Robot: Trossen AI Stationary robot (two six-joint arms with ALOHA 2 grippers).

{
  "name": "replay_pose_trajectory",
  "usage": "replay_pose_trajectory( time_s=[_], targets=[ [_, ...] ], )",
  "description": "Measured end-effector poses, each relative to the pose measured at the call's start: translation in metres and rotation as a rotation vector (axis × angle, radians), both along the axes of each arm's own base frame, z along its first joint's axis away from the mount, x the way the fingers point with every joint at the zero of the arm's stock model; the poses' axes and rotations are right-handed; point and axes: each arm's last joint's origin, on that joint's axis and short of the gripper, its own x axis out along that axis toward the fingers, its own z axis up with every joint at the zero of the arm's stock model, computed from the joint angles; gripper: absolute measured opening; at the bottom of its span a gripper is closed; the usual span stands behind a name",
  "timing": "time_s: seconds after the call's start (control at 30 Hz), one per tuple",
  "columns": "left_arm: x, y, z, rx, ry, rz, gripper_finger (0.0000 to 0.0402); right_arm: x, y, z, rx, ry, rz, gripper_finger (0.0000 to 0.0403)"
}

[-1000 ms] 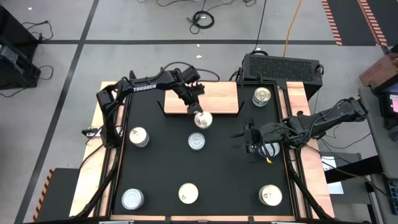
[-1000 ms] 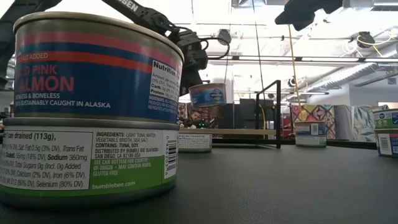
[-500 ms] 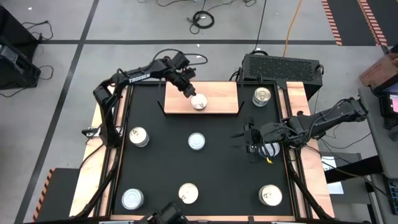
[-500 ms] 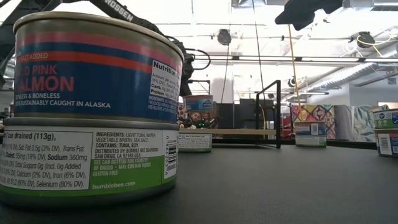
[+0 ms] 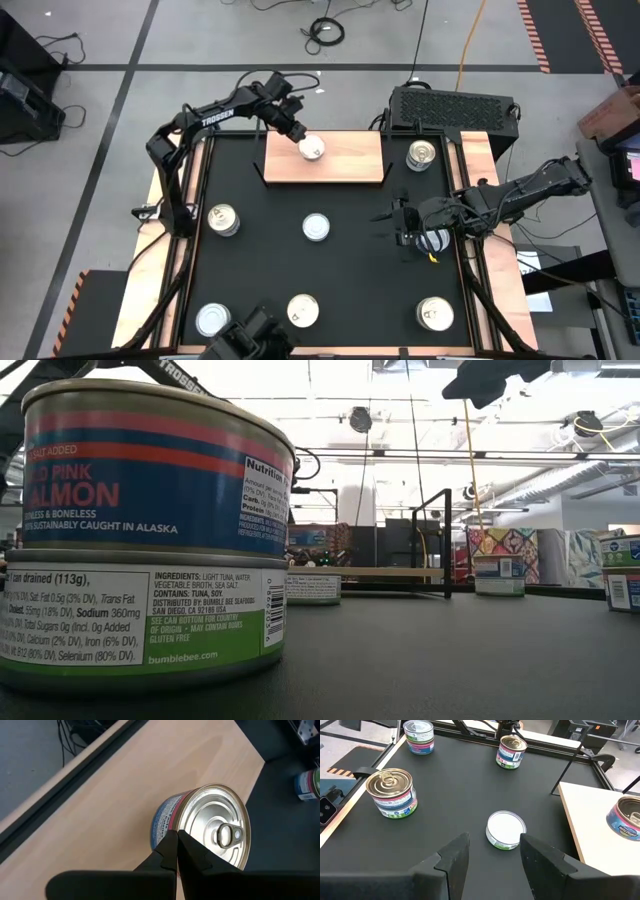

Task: Stack canned seafood by type on shelf
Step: Put the blue tuna can on the shelf

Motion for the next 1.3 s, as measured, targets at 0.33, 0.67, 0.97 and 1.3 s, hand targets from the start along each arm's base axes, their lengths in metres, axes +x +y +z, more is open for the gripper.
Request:
replay_pose_trajectory(
  time_s=[0.33,0.67,0.97,1.3],
  targets=[
    [-0.027,0.012,-0.005,-0.026,0.113,0.059,0.0003,0.000,0.000,0.000,0.000,0.000,0.000,0.0169],
    [-0.029,0.016,-0.005,0.021,0.137,0.086,0.0003,0.000,0.000,0.000,0.000,-0.002,0.001,0.0169],
    [-0.029,0.015,-0.012,0.017,0.134,0.076,0.0003,0.000,0.000,0.000,0.000,-0.003,0.000,0.0169],
    [-0.029,0.015,-0.013,0.016,0.133,0.075,0.0003,0.000,0.000,0.000,-0.003,-0.003,0.002,0.0169]
  ],
)
